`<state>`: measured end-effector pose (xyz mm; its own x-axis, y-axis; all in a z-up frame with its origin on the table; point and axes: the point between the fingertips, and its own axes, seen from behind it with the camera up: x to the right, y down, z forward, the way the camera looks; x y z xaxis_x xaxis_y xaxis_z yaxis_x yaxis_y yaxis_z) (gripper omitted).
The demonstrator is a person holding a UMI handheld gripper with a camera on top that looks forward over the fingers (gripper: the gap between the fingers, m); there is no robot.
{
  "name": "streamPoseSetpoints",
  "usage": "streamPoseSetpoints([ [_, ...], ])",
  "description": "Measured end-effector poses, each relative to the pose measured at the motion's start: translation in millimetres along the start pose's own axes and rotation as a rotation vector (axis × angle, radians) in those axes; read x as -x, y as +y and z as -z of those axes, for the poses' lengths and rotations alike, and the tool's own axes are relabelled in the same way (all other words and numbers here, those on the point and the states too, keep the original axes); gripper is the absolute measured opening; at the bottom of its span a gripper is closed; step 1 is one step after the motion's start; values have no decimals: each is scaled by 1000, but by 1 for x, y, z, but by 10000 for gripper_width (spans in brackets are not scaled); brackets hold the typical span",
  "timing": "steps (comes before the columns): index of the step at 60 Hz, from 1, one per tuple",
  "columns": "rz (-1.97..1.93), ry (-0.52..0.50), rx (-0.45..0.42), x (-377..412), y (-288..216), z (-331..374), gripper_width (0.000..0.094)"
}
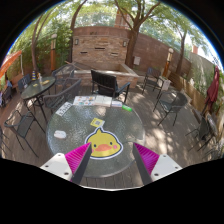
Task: Arrange mouse
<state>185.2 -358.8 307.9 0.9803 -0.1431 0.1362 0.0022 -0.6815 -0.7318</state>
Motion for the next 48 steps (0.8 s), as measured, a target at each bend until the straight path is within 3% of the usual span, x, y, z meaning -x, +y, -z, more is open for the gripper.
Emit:
streamPoseSetpoints([
  [11,-28,-8,36,12,15,-14,846],
  [22,-10,-43,57,49,68,-39,856],
  [36,-1,-185,7,168,129,-111,849],
  [48,67,-230,-48,273,116,-206,843],
])
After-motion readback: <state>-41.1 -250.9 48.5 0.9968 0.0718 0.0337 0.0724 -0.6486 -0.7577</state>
